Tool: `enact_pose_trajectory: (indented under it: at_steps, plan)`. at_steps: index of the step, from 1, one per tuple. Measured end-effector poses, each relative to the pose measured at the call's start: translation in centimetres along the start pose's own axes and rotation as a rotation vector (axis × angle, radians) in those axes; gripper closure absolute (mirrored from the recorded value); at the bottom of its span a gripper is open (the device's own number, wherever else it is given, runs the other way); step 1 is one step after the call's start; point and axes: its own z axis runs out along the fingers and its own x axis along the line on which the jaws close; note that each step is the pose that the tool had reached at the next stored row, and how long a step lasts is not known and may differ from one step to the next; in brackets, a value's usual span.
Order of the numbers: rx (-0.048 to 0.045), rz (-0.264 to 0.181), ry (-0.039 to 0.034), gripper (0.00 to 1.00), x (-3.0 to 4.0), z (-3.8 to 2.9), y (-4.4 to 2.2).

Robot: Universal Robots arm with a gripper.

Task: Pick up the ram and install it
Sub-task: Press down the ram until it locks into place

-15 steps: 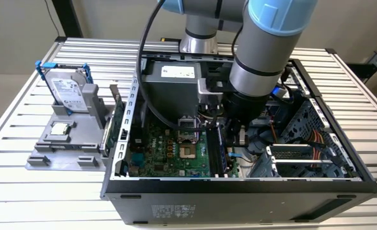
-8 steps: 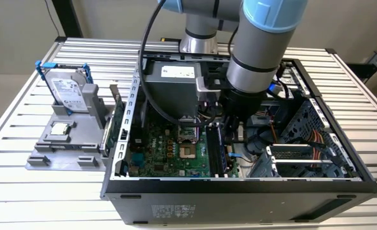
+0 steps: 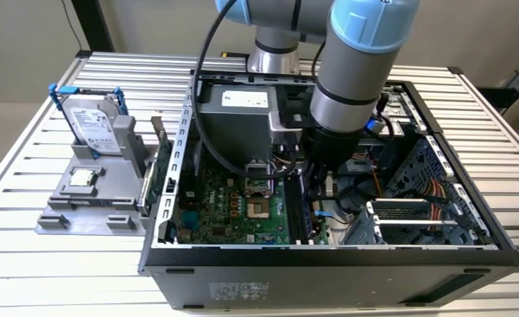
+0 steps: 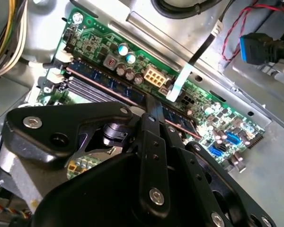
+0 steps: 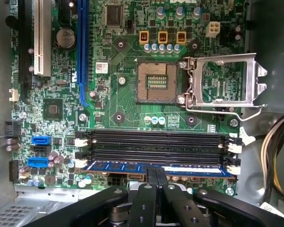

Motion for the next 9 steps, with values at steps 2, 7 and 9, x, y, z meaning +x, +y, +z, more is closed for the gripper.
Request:
enact_pose_trajectory:
  at_steps: [2,7,9]
  plan:
    - [-0.0002,-0.001,0.001,1.0,0.0,0.33,0.0]
    - [0.0001,-0.001,0.0006,1.0,-0.08,0.28,-0.01]
    - [0.0006,-0.001,-0.0023,1.0,-0.02,-0.49,0.0]
